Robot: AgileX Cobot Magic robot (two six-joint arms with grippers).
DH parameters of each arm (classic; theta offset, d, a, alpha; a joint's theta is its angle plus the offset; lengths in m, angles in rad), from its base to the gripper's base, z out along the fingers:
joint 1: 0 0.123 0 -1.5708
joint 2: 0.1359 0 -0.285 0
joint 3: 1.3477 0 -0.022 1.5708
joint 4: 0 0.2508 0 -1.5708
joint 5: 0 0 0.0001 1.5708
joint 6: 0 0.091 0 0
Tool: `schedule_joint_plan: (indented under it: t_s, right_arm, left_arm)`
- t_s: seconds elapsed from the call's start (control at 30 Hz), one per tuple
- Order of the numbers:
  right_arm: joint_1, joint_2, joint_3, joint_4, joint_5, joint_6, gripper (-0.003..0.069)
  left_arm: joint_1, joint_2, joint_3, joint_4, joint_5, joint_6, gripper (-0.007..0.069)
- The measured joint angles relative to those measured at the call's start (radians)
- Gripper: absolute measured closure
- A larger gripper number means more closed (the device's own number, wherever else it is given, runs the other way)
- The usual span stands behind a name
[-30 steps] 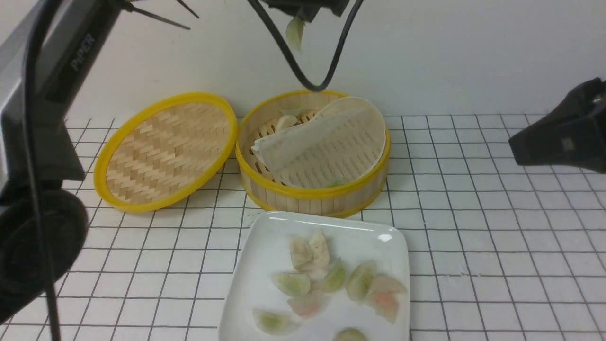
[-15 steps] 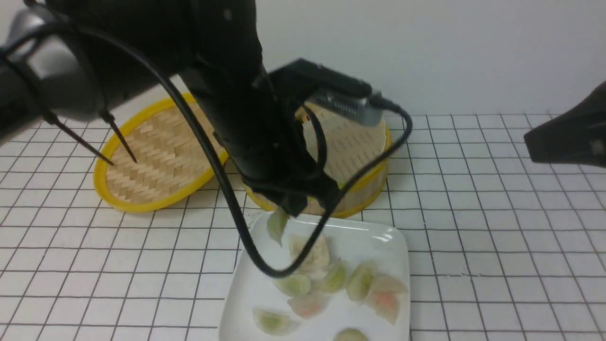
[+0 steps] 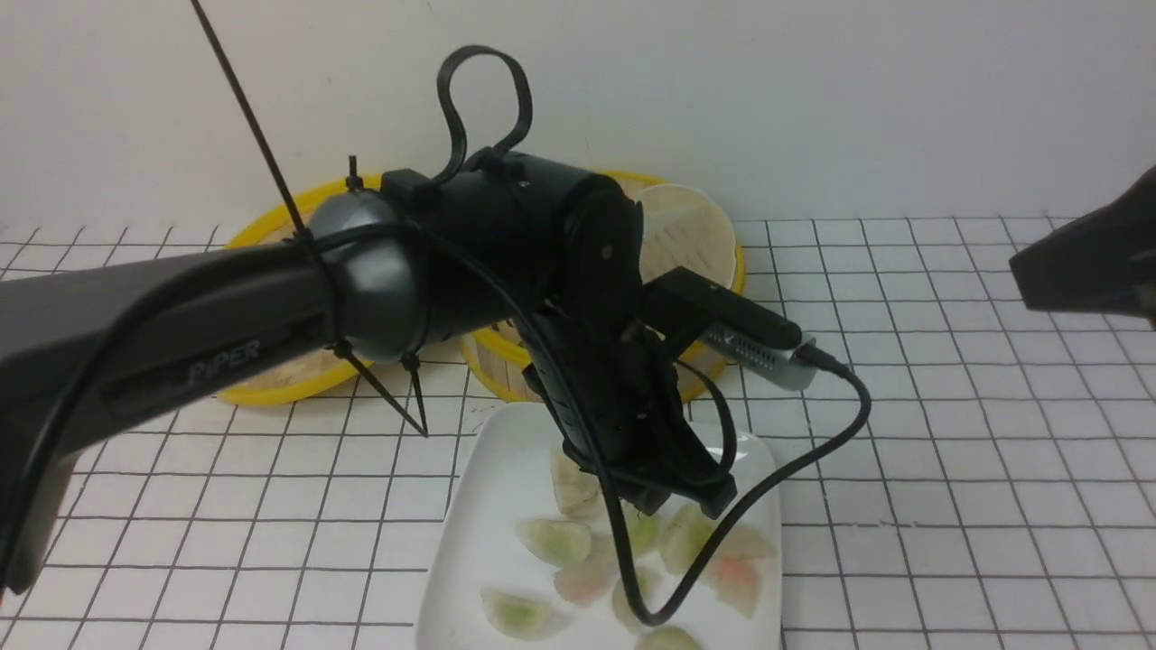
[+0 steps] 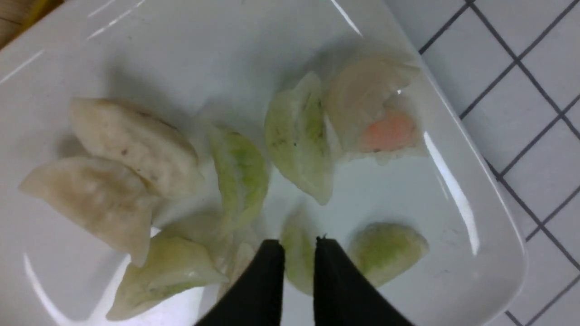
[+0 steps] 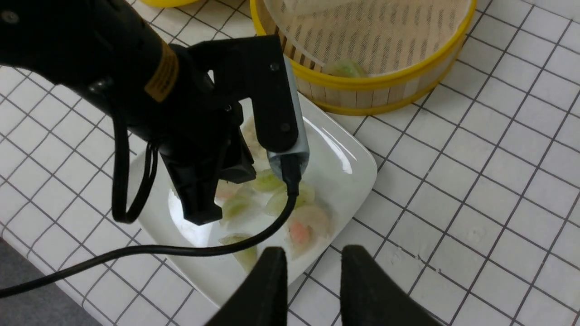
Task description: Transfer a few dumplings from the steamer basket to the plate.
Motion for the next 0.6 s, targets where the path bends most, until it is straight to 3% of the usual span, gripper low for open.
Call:
schedule_joint_plan:
  t_s: [0.17, 0.27, 0.33, 0.43, 0.5, 0.6]
  right_arm:
    - [0.0, -0.021, 0.0, -0.002, 0.0, -0.002, 0.0498]
    - [0.0, -0.066, 0.003, -0.003, 0.0, 0.005, 0.0498]
    - [0.0, -0.135, 0.03, -0.003, -0.001, 0.01, 0.0498]
    - [0.0, -0.278, 0.13, -0.003, -0.063, 0.031, 0.0498]
    - [0.0, -0.388, 0.218, -0.004, -0.152, 0.068, 0.0498]
    - [0.0, -0.547, 0.387, -0.025, -0.379, 0.157, 0.0501]
  left_arm:
    - [0.0, 0.003, -0.009, 0.01, -0.002, 0.0, 0.0293]
    - [0.0, 0.002, -0.06, 0.036, 0.053, -0.012, 0.0274]
    - [0.0, -0.021, -0.108, 0.081, 0.12, -0.042, 0.0351]
    - [0.0, -0.117, -0.132, 0.193, 0.163, -0.094, 0.0541]
    - [0.0, -0.213, -0.134, 0.268, 0.185, -0.143, 0.0602]
    - [0.0, -0.38, -0.095, 0.356, 0.195, -0.22, 0.0627]
